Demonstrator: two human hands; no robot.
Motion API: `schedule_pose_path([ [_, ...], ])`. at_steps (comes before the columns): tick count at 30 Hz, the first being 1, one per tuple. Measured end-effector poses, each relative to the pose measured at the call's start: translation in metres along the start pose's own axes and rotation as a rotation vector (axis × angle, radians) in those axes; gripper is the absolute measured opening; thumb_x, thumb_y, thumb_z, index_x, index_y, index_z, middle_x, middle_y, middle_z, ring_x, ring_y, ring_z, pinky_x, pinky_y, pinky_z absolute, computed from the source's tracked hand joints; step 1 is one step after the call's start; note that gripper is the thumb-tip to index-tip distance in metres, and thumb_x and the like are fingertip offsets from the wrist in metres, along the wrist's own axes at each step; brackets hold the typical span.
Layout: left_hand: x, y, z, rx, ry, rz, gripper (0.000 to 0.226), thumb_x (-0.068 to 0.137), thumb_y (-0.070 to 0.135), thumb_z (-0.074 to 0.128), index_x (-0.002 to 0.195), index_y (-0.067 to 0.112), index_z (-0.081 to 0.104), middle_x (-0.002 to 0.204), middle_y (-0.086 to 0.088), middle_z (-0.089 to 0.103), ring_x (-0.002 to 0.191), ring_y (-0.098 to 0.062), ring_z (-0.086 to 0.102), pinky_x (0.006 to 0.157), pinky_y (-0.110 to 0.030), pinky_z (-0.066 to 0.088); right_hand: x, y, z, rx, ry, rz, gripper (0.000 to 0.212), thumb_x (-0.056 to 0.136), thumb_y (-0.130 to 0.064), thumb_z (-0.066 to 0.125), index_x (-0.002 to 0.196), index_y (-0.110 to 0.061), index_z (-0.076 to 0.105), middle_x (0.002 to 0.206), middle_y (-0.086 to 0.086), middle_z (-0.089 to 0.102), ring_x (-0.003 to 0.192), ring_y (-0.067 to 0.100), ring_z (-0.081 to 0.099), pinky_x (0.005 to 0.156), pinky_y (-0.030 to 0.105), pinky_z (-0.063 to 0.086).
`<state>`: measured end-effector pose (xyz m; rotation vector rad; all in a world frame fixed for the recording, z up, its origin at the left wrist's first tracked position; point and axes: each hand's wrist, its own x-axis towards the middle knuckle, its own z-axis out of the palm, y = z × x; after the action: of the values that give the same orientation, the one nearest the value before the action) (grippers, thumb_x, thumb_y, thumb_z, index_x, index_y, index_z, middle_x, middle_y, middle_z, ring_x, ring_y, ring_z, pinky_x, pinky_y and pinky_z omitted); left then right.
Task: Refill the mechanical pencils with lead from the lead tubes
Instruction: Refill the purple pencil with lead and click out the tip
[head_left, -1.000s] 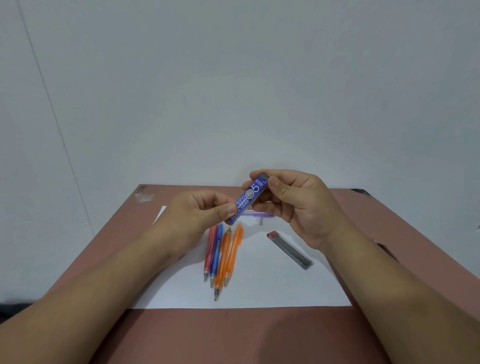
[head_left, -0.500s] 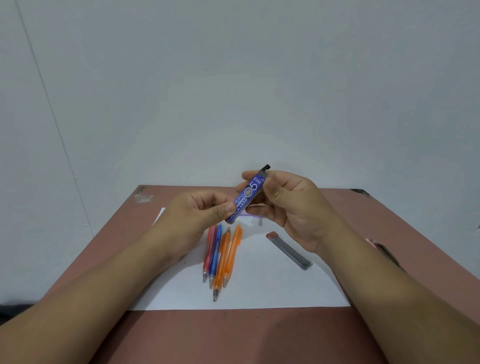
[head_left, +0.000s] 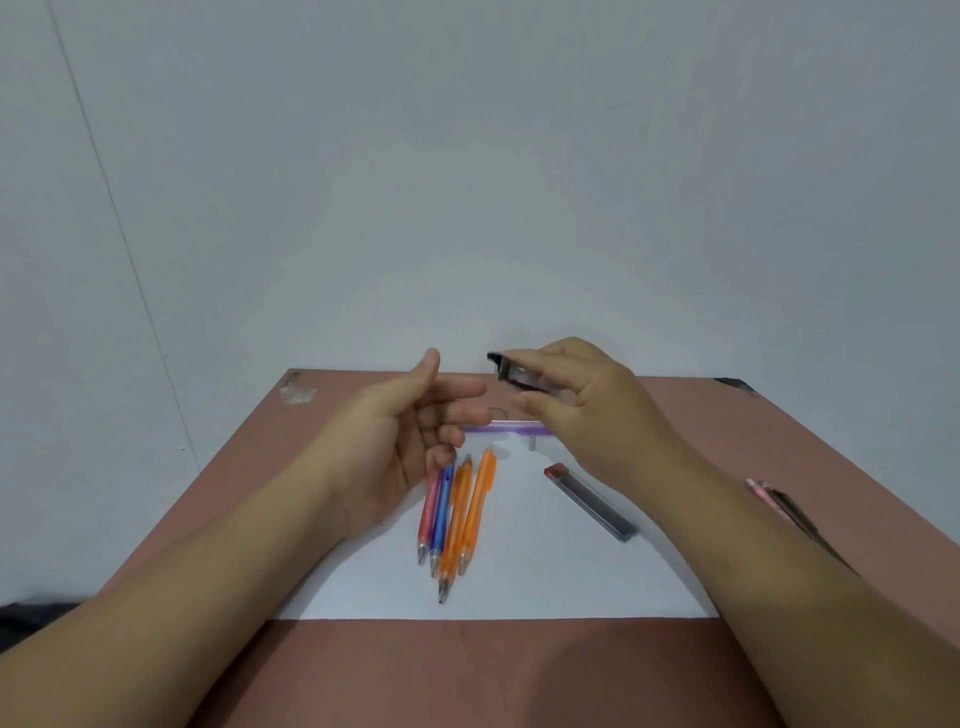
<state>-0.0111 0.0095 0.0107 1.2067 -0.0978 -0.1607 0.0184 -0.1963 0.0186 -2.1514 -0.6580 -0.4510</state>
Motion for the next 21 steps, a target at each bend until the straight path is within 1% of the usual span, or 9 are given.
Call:
schedule_pose_path([
  [3,-0.004,0.003,0.001,-0.112,-0.058,-0.112,0.060,0.100,0.050,0.046,0.119,-0.003,0.069,0.110,-0.022,0.072,0.070,-0.018,0.063,0.058,-0.024,0.054,0.002,0.005,0.002,-0.189,0.020,-0.092,0.041,0.096,-0.005,0.064,0.131,-0.027,0.068,0.107,-0.008,0.060,0.097,0.000,0.053,0.082,0.002,0.039],
  [5,-0.005,0.003,0.001,-0.168,-0.079,-0.153,0.062,0.100,0.051,0.045,0.121,-0.005,0.065,0.117,-0.026,0.070,0.075,-0.022,0.066,0.063,-0.024,0.058,0.003,0.008,0.001,-0.262,0.012,-0.116,0.038,0.096,-0.006,0.064,0.129,-0.023,0.069,0.109,-0.011,0.060,0.097,0.000,0.053,0.085,0.004,0.041],
  [8,-0.004,0.003,-0.001,-0.227,-0.089,-0.185,0.059,0.100,0.046,0.049,0.123,-0.006,0.063,0.119,-0.029,0.068,0.076,-0.023,0.069,0.067,-0.025,0.060,0.004,0.009,-0.003,-0.314,-0.026,-0.145,0.035,0.096,-0.004,0.062,0.123,-0.024,0.071,0.110,-0.011,0.059,0.100,0.005,0.054,0.085,0.012,0.045],
  [10,-0.003,0.002,-0.001,-0.221,-0.080,-0.166,0.047,0.098,0.036,0.056,0.119,-0.005,0.065,0.113,-0.028,0.070,0.072,-0.022,0.069,0.064,-0.024,0.060,0.004,0.011,-0.003,-0.371,-0.020,-0.206,0.041,0.091,0.004,0.061,0.118,-0.025,0.073,0.110,-0.010,0.060,0.103,0.013,0.055,0.086,0.021,0.047],
  [12,-0.003,-0.001,0.001,-0.132,-0.080,-0.129,0.037,0.092,0.026,0.064,0.115,-0.003,0.067,0.106,-0.026,0.072,0.070,-0.019,0.067,0.062,-0.022,0.059,0.006,0.012,-0.003,-0.443,0.009,-0.280,0.051,0.082,0.011,0.061,0.113,-0.027,0.074,0.111,-0.010,0.061,0.105,0.021,0.057,0.087,0.032,0.050],
  [14,-0.003,-0.003,0.002,-0.038,-0.075,-0.106,0.036,0.087,0.020,0.067,0.113,-0.004,0.068,0.102,-0.024,0.073,0.068,-0.016,0.066,0.063,-0.020,0.058,0.006,0.011,-0.002,-0.447,0.039,-0.320,0.055,0.076,0.014,0.059,0.109,-0.028,0.074,0.114,-0.008,0.062,0.105,0.025,0.059,0.085,0.039,0.054],
  [16,-0.002,-0.005,0.002,-0.006,-0.053,-0.088,0.030,0.090,0.013,0.066,0.113,-0.006,0.067,0.097,-0.022,0.073,0.064,-0.014,0.066,0.061,-0.019,0.058,0.005,0.010,-0.001,-0.424,0.057,-0.356,0.054,0.076,0.013,0.056,0.109,-0.025,0.075,0.116,-0.004,0.063,0.103,0.027,0.061,0.083,0.041,0.056],
  [18,-0.001,-0.006,0.002,0.003,-0.038,-0.069,0.025,0.094,0.009,0.063,0.114,-0.006,0.066,0.097,-0.022,0.073,0.064,-0.014,0.068,0.060,-0.018,0.058,0.005,0.010,0.001,-0.422,0.063,-0.372,0.052,0.080,0.012,0.059,0.112,-0.025,0.075,0.117,-0.004,0.062,0.103,0.026,0.061,0.082,0.041,0.057],
  [21,0.000,-0.006,0.001,-0.004,-0.023,-0.050,0.024,0.096,0.007,0.061,0.116,-0.005,0.066,0.099,-0.023,0.074,0.067,-0.015,0.070,0.059,-0.017,0.059,0.005,0.011,0.003,-0.443,0.078,-0.386,0.058,0.081,0.011,0.066,0.122,-0.029,0.072,0.118,-0.006,0.059,0.105,0.018,0.053,0.081,0.035,0.055],
])
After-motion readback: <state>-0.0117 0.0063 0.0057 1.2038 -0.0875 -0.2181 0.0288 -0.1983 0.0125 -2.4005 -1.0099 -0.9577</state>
